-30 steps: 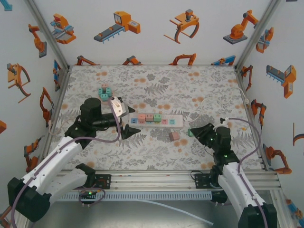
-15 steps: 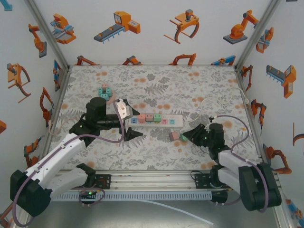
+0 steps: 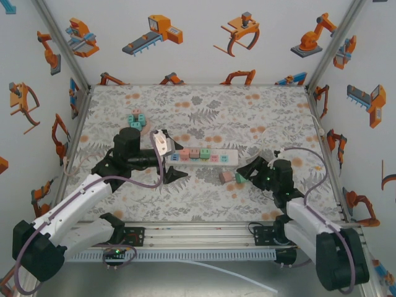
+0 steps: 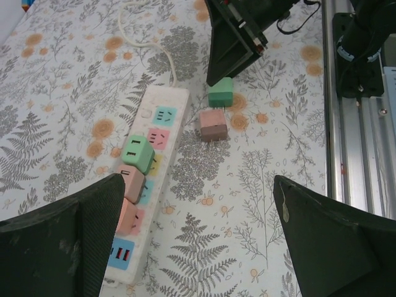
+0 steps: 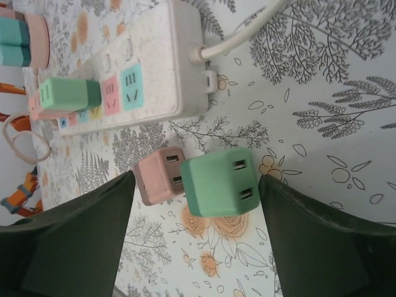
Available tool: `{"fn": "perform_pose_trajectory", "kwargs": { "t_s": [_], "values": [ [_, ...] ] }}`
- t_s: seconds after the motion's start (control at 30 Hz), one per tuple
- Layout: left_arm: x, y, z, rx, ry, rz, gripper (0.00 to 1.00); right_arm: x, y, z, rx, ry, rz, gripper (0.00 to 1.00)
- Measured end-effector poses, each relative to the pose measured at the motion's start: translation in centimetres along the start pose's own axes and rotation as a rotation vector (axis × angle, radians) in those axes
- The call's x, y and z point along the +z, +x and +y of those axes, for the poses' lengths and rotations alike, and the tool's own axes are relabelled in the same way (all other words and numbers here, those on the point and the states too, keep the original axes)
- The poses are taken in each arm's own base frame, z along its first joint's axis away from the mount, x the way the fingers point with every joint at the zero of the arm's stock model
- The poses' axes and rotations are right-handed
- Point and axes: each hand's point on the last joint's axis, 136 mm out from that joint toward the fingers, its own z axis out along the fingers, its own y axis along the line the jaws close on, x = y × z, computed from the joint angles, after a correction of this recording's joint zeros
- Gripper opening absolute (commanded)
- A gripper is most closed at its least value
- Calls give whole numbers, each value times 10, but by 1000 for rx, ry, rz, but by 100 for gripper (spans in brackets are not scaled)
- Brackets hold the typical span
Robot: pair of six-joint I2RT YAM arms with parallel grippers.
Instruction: Pull the plug off the socket
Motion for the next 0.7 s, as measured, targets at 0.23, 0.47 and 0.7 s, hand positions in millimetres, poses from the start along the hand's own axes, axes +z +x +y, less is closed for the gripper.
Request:
{"fn": "perform_pose_trajectory", "kwargs": {
  "t_s": [0.23, 0.47, 0.7],
  "values": [
    [-2, -7, 10, 5, -77, -33, 97, -32, -37, 36, -188, -55, -163, 74],
    [-8, -6, 51, -95, -315, -39, 97, -63, -72, 101, -657, -198, -363, 74],
    [-19, 31, 106, -407, -606, 37, 97, -55, -89, 151, -1089, -290, -395, 74]
  ]
}}
